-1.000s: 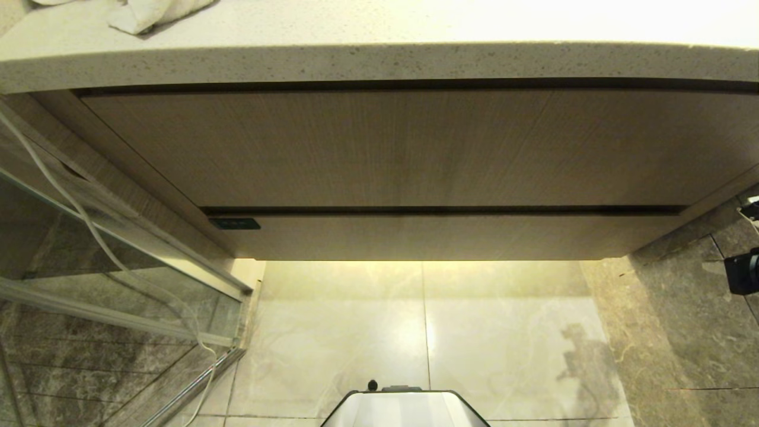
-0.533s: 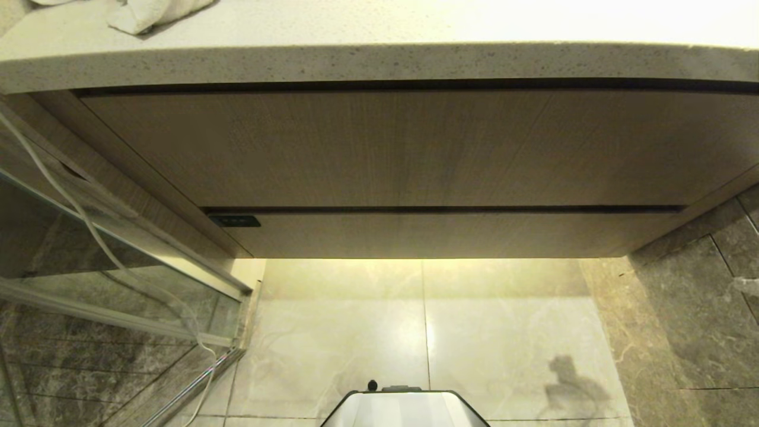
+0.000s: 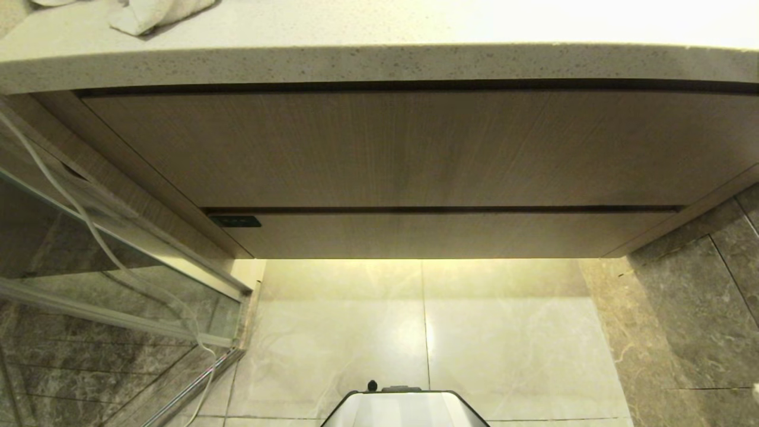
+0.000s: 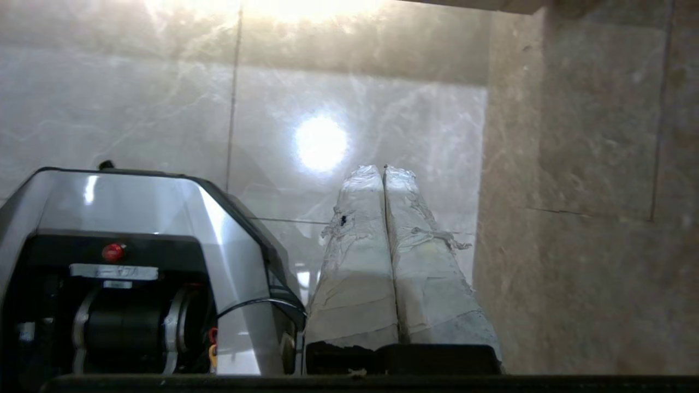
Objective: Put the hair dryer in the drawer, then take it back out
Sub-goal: Pull open the drawer
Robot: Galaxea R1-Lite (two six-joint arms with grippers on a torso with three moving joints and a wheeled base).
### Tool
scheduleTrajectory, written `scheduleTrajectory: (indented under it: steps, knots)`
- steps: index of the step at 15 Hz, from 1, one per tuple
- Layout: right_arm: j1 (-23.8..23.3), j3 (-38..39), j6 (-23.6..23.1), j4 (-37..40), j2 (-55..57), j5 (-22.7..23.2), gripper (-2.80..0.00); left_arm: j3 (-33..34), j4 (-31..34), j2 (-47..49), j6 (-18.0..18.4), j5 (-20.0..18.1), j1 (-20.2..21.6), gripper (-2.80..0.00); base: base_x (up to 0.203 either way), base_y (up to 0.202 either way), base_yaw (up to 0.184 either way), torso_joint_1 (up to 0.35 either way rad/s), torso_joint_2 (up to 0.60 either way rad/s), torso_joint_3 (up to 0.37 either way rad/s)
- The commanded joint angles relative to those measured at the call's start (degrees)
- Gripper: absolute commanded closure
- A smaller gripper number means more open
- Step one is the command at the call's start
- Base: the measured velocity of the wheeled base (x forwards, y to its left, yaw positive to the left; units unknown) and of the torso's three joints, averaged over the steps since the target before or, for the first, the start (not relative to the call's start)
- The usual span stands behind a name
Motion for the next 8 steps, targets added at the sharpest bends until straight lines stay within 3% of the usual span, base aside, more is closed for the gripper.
scheduleTrajectory:
  steps: [1,3,8]
  knots:
    - [3.7,8.0,1.9,-0.7,-14.8,-3.8,0.0,0.0,0.0,-0.1,0.0,0.0,0.0,0.0,0.0,0.0,0.0,0.0,0.0,0.0]
    - [7.9,9.5,7.3,-1.1,-18.0,-5.2,0.0,0.0,0.0,-0.1,0.0,0.0,0.0,0.0,0.0,0.0,0.0,0.0,0.0,0.0]
    - [8.5,9.6,10.1,1.8,-31.6,-5.6,0.0,0.0,0.0,-0.1,0.0,0.0,0.0,0.0,0.0,0.0,0.0,0.0,0.0,0.0]
